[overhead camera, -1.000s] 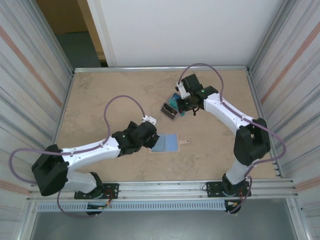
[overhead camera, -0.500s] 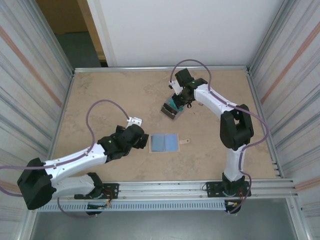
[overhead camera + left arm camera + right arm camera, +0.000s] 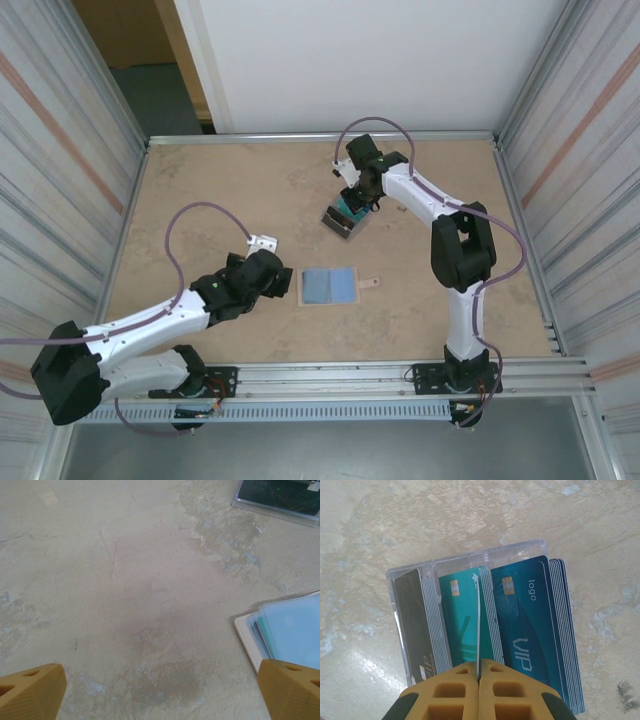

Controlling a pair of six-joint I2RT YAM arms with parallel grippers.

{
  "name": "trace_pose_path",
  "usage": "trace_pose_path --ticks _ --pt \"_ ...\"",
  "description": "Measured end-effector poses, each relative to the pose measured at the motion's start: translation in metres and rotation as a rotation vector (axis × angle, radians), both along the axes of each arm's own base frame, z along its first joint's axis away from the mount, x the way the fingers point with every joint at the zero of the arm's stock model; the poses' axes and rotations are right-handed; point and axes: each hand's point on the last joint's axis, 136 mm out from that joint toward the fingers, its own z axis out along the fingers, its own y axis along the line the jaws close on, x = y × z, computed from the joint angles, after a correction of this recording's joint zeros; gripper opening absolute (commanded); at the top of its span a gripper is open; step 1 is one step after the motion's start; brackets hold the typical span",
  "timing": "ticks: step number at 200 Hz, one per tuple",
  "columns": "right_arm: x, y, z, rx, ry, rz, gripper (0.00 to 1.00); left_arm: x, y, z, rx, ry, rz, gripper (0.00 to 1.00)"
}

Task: Take the credit cards out of the card holder

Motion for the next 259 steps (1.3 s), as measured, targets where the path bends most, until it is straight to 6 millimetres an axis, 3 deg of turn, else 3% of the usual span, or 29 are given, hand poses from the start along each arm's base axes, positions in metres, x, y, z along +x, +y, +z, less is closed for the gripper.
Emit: trace_pose_path --ticks 31,81,156,213,259 --pt "0.002 0.002 -0.002 -0.006 0.005 0.016 0.0 -0.001 0.002 -0.004 0.009 0.007 0.001 0.99" --pt "0.002 0.001 -0.015 -0.022 0.033 0.023 0.18 -0.001 0.003 -0.004 0.007 0.007 0.004 0.99" --pt "0.002 -0.002 -0.015 -0.032 0.03 0.005 0.2 -0.001 0.003 -0.004 0.003 0.008 0.008 0.99" --pt "0.009 -0.027 0.024 -0.054 -0.099 -0.183 0.2 -0.001 0.003 -0.004 -0.005 0.009 0.015 0.99" --pt "-0.011 -0.042 0.054 0.018 -0.138 -0.327 0.23 0.0 0.005 0.001 -0.031 -0.003 0.038 0.99"
